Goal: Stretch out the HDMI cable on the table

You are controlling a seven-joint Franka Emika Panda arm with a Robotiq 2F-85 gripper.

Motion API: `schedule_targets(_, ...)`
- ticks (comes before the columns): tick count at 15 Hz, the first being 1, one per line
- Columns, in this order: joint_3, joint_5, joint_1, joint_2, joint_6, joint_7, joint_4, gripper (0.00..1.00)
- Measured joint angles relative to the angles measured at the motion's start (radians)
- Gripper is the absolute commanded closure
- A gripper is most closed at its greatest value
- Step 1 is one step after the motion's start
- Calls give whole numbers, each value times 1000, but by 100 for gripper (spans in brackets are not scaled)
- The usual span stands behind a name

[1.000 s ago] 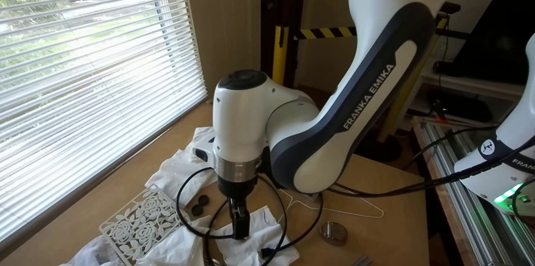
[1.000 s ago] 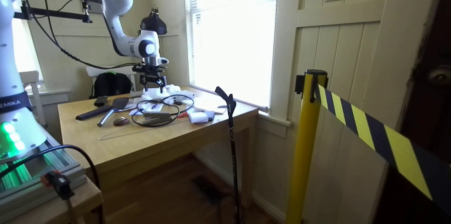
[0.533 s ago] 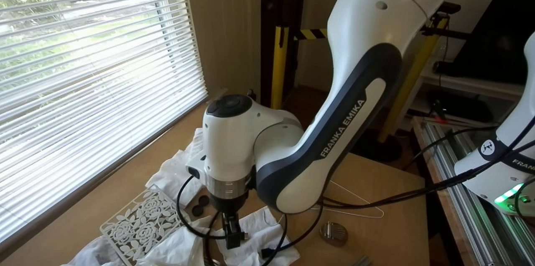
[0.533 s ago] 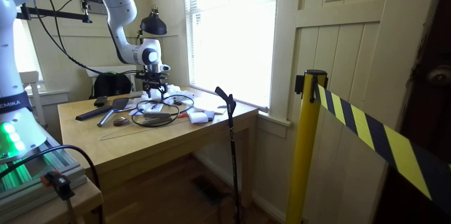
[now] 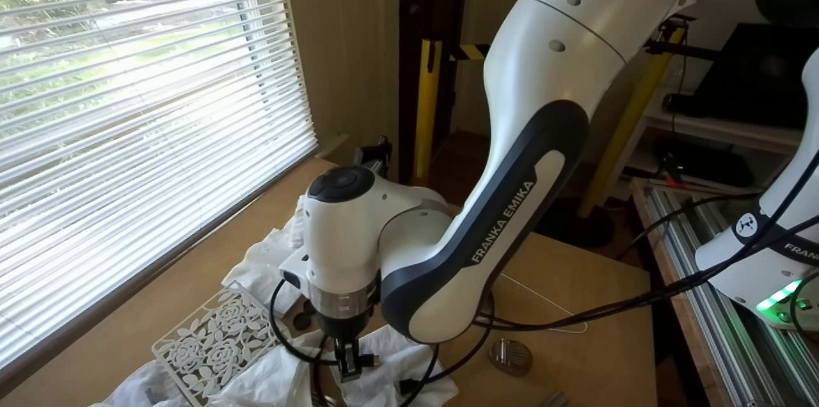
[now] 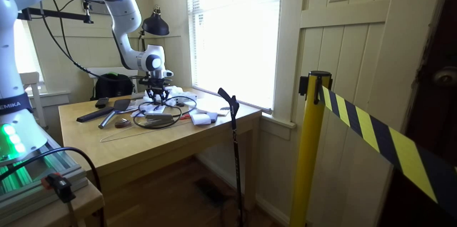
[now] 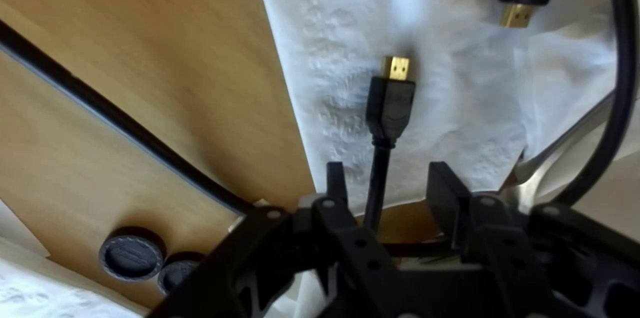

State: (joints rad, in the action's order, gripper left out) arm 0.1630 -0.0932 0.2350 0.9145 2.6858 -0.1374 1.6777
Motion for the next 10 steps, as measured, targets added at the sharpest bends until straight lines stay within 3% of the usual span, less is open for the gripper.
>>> schedule_targets(5,-3,0,4,26,-18,-2,-35,96)
schedule_targets(6,-4,0,4,27,-22,-2,-38,100)
schedule_targets(10,-5,0,4,26,-27,-2,-48,98)
